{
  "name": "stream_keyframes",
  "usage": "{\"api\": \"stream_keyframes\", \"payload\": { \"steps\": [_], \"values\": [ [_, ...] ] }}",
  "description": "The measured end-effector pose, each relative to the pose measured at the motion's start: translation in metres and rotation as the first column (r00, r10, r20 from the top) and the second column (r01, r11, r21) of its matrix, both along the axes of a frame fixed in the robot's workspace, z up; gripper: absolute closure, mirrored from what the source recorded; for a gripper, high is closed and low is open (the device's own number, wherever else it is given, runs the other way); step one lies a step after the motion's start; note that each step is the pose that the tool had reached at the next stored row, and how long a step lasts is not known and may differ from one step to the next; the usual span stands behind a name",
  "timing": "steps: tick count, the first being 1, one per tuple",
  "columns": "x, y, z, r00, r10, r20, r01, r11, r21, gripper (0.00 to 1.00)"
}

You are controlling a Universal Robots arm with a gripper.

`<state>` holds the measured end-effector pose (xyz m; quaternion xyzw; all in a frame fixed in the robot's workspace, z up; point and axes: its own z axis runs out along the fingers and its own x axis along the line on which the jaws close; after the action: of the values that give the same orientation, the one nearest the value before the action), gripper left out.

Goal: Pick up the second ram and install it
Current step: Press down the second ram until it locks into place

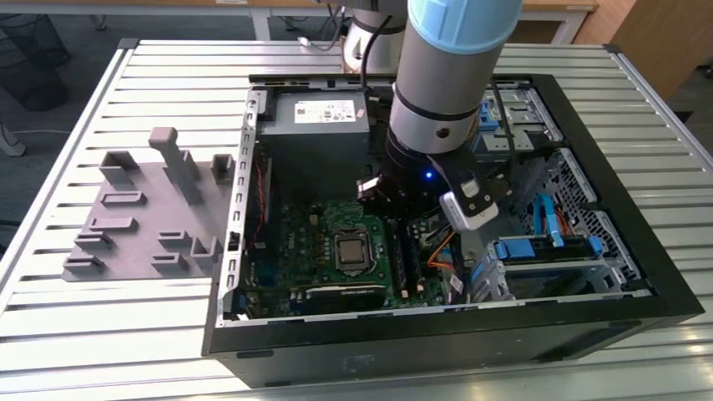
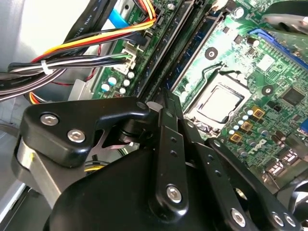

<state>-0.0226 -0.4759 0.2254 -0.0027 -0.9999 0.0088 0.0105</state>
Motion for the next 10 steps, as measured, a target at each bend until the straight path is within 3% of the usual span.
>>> {"api": "stream_keyframes", "payload": {
  "steps": [10],
  "values": [
    [0.0000,-0.0001,-0.0087,1.0000,0.000,-0.0001,0.000,1.0000,-0.0003,0.89]
  ]
}}
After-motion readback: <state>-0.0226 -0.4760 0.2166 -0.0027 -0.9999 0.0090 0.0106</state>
